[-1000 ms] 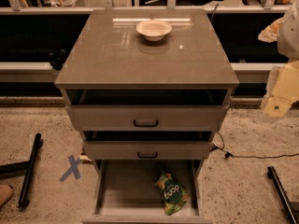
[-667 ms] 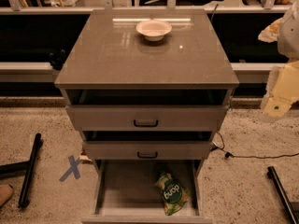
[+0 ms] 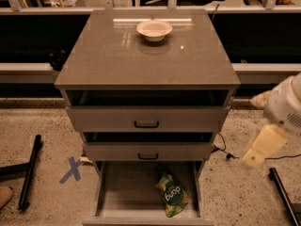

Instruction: Pick green rice chip bag from bottom drawer and place on counter

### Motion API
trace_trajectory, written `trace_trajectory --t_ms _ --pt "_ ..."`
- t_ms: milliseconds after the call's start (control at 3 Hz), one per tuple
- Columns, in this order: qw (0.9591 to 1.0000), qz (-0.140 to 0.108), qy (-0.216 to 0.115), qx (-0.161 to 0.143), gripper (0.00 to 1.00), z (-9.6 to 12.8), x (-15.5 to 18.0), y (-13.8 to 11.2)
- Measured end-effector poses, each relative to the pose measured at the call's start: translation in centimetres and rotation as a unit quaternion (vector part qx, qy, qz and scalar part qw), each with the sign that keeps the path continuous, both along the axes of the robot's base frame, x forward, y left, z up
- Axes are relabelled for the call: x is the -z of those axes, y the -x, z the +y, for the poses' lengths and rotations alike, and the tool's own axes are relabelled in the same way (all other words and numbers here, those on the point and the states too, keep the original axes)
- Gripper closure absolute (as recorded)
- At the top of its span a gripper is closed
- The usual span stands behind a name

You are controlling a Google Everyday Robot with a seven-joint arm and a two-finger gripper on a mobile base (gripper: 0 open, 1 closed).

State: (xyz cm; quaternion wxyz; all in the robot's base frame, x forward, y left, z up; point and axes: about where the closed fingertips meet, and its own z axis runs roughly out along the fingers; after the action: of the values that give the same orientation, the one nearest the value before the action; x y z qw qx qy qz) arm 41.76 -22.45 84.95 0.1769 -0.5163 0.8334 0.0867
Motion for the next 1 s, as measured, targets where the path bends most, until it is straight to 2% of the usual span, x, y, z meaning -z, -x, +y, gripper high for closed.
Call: trace_trajectory --t_ms 333,667,1000 --pt "0.9934 0.054 -0.093 0.04 0.0 2.0 10.4 1.1" --pt "0.9935 0.056 -0.09 0.041 0.0 2.2 10.8 1.1" --pt "0.9931 0.076 -0.07 0.056 0.0 3.3 14.4 1.2"
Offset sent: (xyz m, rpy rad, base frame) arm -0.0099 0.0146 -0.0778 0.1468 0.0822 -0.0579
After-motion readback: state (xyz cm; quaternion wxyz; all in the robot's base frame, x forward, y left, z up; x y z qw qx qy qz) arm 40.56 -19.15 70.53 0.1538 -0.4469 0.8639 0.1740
